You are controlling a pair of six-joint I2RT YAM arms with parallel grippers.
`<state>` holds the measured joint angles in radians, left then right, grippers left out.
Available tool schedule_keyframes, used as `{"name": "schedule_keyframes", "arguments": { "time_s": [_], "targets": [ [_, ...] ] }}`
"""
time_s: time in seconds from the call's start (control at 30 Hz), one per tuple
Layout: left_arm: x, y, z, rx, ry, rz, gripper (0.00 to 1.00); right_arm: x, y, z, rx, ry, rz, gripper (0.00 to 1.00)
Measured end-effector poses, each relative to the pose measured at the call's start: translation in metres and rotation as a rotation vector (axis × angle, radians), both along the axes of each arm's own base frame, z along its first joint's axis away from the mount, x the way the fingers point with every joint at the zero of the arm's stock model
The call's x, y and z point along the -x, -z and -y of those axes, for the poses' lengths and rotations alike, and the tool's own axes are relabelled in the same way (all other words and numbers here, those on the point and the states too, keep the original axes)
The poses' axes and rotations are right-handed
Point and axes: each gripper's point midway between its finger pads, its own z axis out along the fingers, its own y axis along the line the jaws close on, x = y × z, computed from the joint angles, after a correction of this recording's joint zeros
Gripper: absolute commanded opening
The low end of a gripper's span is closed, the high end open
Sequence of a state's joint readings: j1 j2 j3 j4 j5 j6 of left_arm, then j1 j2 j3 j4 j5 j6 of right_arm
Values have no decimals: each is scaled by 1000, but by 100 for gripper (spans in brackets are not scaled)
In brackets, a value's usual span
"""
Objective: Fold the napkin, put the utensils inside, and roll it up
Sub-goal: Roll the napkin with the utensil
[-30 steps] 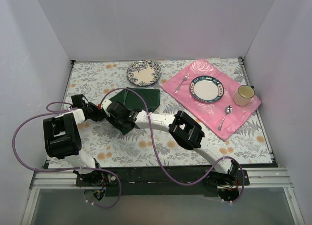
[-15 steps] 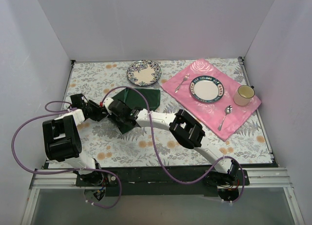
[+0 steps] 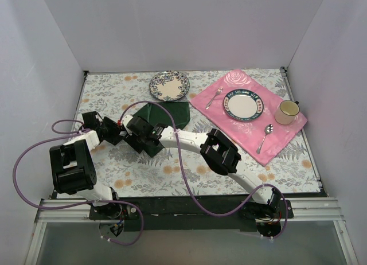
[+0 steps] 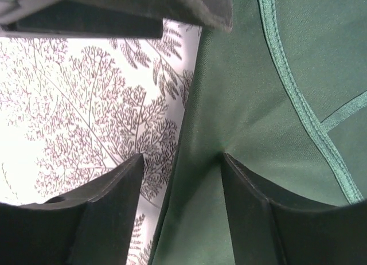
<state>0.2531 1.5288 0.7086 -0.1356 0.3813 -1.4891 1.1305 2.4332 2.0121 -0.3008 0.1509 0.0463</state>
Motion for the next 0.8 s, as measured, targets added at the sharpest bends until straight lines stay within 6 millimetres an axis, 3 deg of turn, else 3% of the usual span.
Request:
{"name": "schedule_keyframes", "arguments": {
  "time_s": [0.47,0.7,0.8],
  "targets": [
    [-5,-1,6,40,11,16,46,11,-2,11,68,-23,-38,69],
    [-4,-4,6,54,-10,12,51,5,-25,10,91,-23,24,72],
    [-3,-6,5,61,-29,3,50,3,-30,8,90,-30,49,68]
  ]
}}
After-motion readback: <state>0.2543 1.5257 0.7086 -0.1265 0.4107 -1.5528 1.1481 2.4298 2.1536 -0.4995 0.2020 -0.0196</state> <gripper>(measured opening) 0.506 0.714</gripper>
